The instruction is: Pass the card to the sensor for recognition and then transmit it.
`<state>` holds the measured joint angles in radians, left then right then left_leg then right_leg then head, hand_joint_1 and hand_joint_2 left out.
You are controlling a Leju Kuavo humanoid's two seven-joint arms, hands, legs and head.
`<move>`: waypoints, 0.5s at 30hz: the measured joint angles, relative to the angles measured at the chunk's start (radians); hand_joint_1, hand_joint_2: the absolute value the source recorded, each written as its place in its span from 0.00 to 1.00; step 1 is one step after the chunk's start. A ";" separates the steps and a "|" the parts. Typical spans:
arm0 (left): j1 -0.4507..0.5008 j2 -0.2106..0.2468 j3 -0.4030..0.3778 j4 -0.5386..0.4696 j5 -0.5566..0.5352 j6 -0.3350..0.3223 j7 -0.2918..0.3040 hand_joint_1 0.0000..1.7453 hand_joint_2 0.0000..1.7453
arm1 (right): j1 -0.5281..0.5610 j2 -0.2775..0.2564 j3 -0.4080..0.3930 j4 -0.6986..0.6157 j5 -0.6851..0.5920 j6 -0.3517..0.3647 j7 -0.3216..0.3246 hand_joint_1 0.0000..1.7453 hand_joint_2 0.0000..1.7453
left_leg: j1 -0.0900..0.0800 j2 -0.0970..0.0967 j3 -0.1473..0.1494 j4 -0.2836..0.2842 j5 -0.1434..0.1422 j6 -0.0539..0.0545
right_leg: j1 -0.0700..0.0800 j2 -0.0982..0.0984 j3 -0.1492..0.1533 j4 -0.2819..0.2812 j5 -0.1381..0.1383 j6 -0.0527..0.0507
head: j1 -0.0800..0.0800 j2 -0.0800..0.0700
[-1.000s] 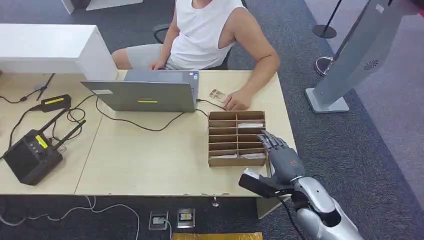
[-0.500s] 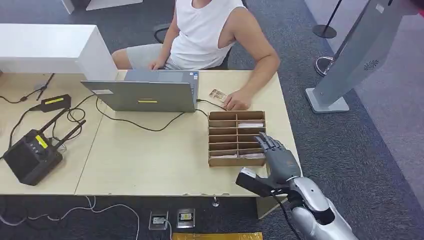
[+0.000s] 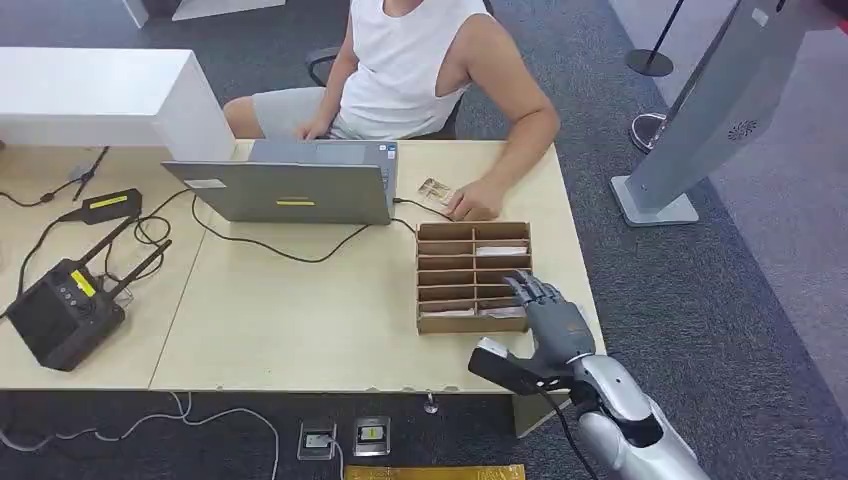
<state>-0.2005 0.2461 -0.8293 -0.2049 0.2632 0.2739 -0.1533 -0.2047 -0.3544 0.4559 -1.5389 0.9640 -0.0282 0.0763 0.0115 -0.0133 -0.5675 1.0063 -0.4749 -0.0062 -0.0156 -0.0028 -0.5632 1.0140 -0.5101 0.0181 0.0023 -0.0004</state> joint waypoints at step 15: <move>0.000 -0.004 0.000 0.000 0.000 0.000 0.000 0.00 0.00 | -0.014 0.016 0.000 0.030 -0.008 0.014 -0.019 1.00 1.00 | 0.000 0.000 0.000 0.000 0.000 0.000 | 0.000 0.000 0.000 0.000 0.000 0.000 | 0.000 0.000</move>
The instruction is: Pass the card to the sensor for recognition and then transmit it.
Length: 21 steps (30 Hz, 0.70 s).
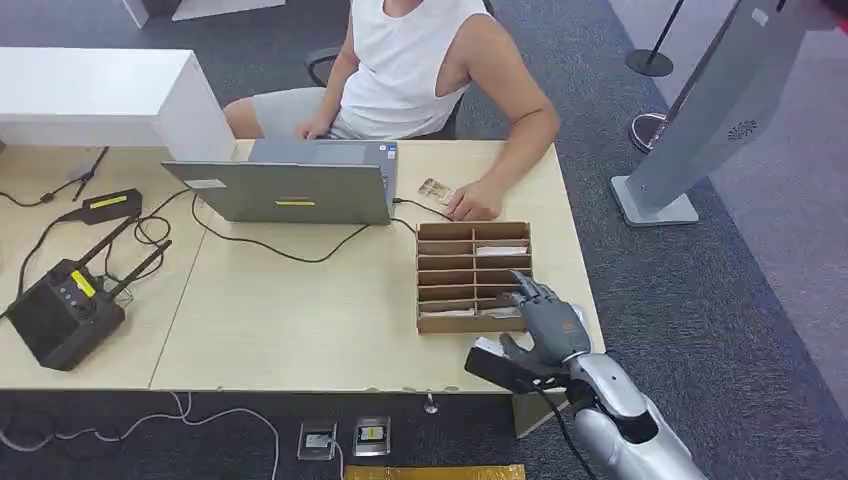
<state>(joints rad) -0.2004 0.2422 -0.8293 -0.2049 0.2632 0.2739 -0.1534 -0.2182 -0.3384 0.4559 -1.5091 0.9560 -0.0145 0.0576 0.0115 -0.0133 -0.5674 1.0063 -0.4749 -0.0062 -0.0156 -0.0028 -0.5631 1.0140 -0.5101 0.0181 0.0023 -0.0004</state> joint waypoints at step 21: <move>-0.004 -0.002 0.000 0.000 -0.018 -0.001 0.001 0.00 0.00 | -0.011 0.003 0.000 0.013 -0.017 -0.015 0.014 1.00 1.00 | 0.000 0.000 0.000 0.000 0.000 0.000 | 0.000 0.000 0.000 0.000 0.000 0.000 | 0.000 0.000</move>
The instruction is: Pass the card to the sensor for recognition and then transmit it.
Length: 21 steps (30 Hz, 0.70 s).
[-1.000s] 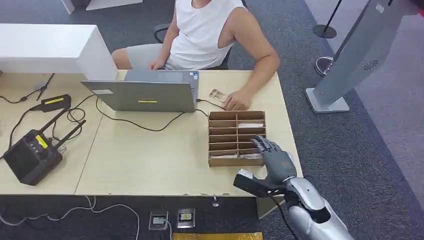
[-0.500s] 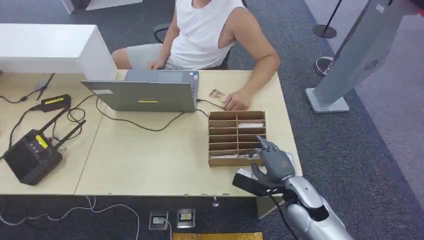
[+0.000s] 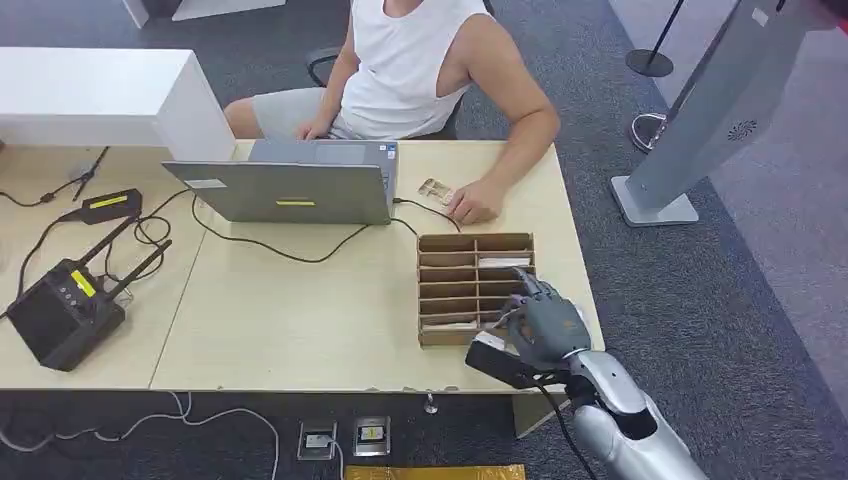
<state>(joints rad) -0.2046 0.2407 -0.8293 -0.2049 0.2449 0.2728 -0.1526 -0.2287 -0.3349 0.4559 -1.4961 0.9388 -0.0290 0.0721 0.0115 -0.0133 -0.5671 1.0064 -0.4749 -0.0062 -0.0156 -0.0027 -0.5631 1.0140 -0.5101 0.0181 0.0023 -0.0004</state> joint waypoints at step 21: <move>-0.016 -0.003 0.000 0.000 -0.021 0.005 0.001 0.00 0.00 | -0.173 -0.005 -0.153 -0.039 0.049 -0.104 -0.095 1.00 1.00 | 0.000 0.001 0.000 0.000 0.000 0.000 | 0.000 0.001 0.000 0.000 0.001 0.000 | 0.000 0.000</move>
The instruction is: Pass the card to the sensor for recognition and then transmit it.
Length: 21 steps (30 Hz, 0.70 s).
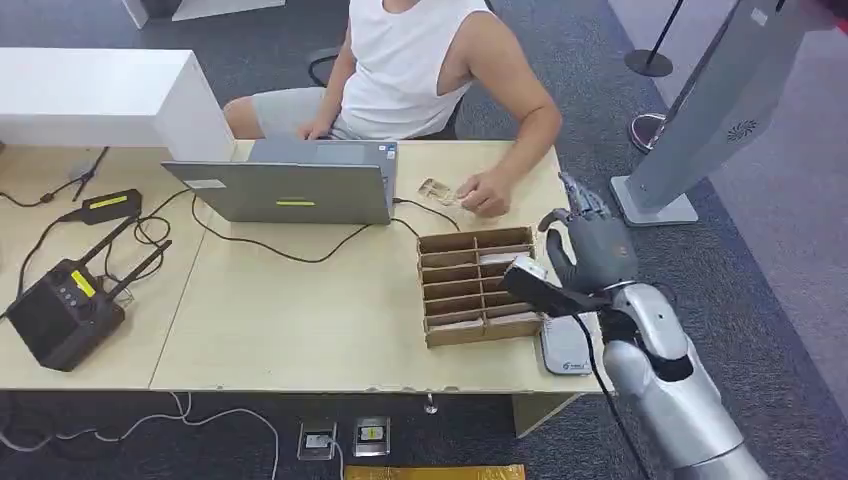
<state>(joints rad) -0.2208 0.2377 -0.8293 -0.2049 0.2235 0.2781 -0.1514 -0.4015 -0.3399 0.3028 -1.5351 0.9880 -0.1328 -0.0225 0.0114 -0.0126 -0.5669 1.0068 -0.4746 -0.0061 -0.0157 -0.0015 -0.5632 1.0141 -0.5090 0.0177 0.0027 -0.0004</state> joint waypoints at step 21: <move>-0.049 -0.001 0.000 -0.001 -0.050 -0.054 0.026 0.00 0.00 | -0.235 0.053 -0.048 0.349 -0.009 -0.174 -0.178 1.00 1.00 | 0.000 -0.001 -0.001 0.000 0.000 0.000 | 0.000 -0.002 0.000 0.000 0.000 0.000 | 0.000 0.000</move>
<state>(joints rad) -0.2699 0.2369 -0.8293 -0.2056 0.1732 0.2239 -0.1255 -0.6365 -0.2869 0.2552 -1.1861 0.9793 -0.3070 -0.2006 0.0115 -0.0132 -0.5678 1.0066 -0.4746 -0.0061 -0.0156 -0.0031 -0.5629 1.0145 -0.5092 0.0176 0.0023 -0.0004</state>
